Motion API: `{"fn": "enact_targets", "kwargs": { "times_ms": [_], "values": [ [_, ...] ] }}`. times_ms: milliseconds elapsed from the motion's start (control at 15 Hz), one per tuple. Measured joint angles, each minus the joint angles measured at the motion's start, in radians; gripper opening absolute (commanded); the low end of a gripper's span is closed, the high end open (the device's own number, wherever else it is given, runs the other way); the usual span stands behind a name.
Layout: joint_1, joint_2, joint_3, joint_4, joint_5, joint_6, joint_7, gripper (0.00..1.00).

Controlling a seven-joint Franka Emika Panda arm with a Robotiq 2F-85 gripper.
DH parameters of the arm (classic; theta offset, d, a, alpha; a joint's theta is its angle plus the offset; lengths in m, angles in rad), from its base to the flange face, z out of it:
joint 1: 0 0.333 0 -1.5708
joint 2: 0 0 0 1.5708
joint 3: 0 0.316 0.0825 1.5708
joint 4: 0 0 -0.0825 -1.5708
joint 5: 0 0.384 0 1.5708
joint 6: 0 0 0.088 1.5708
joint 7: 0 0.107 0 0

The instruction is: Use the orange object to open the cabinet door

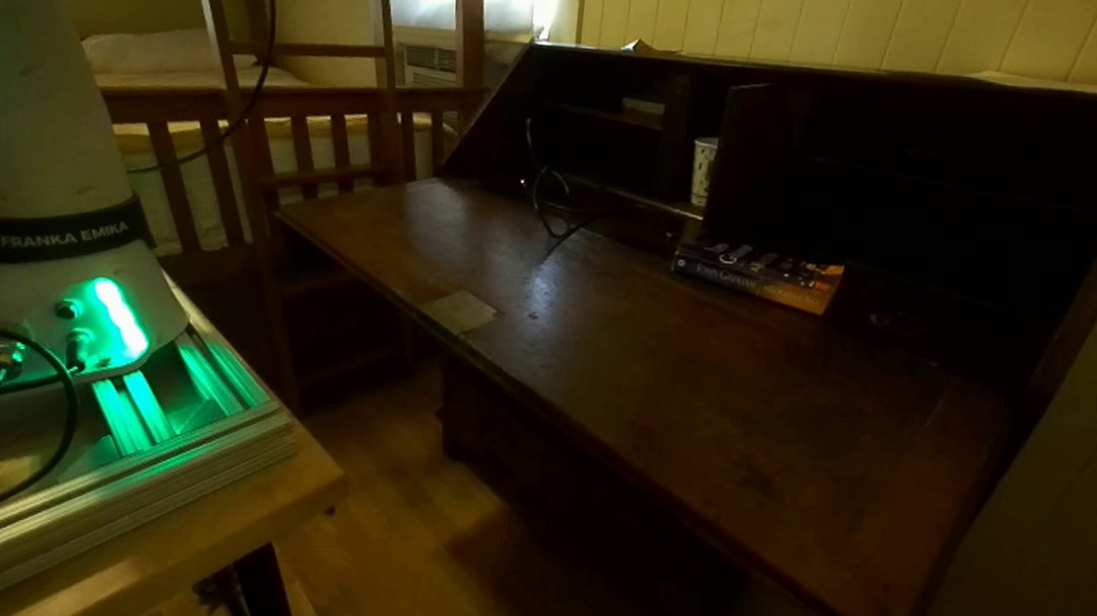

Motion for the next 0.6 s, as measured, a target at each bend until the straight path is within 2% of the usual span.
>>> {"fn": "enact_targets", "kwargs": {
  "times_ms": [67, 133, 600],
  "values": [
    [0.002, 0.028, 0.01, 0.036, -0.008, -0.012, 0.0, 0.54],
    [0.003, 0.048, 0.014, 0.061, -0.01, -0.016, 0.001, 0.29],
    [0.03, 0.108, 0.0, 0.086, -0.041, -0.017, 0.014, 0.29]
  ]
}}
